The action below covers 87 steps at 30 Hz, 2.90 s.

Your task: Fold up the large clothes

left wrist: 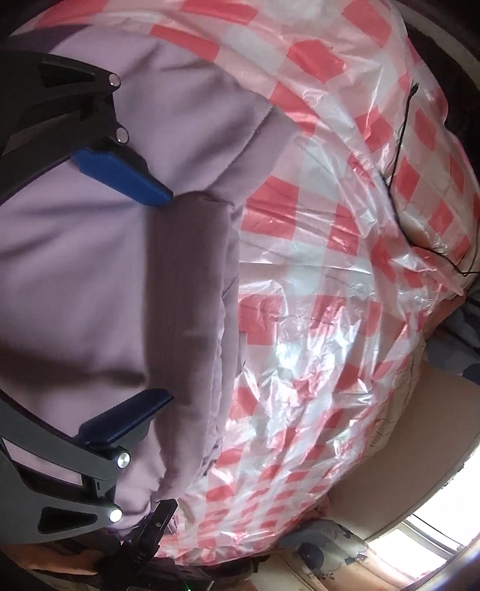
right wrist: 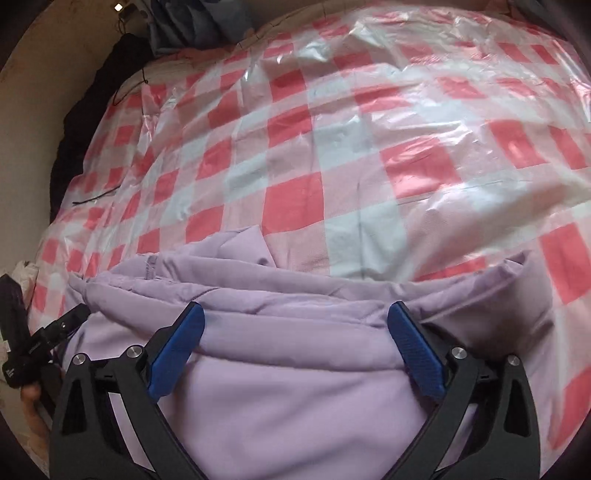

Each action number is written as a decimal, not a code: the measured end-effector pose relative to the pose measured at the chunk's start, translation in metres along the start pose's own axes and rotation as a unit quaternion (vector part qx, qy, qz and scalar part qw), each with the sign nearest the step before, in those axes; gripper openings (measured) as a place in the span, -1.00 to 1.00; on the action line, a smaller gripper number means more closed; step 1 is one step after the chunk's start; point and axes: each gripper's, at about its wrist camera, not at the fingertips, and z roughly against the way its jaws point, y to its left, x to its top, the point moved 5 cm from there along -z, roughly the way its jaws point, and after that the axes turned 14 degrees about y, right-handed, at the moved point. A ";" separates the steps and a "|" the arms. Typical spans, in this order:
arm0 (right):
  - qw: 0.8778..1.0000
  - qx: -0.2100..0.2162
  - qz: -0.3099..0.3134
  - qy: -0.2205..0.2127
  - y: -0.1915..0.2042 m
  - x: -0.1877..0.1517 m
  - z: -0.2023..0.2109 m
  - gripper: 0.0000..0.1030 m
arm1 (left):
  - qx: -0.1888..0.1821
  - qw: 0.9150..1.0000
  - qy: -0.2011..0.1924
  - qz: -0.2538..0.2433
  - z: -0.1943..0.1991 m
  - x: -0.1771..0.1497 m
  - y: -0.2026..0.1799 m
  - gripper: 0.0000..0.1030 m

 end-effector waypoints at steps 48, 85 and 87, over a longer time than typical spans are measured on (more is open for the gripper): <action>0.948 0.302 -0.099 0.007 -0.026 -0.311 0.105 0.88 | -0.251 0.951 -0.015 0.177 0.119 -0.281 0.132 0.88; 0.905 0.374 -0.184 -0.085 -0.090 -0.285 0.118 0.88 | -0.302 0.913 -0.086 0.261 0.077 -0.217 0.103 0.88; 0.921 0.339 -0.181 -0.063 -0.089 -0.283 0.109 0.88 | -0.287 0.920 -0.078 0.257 0.073 -0.209 0.101 0.88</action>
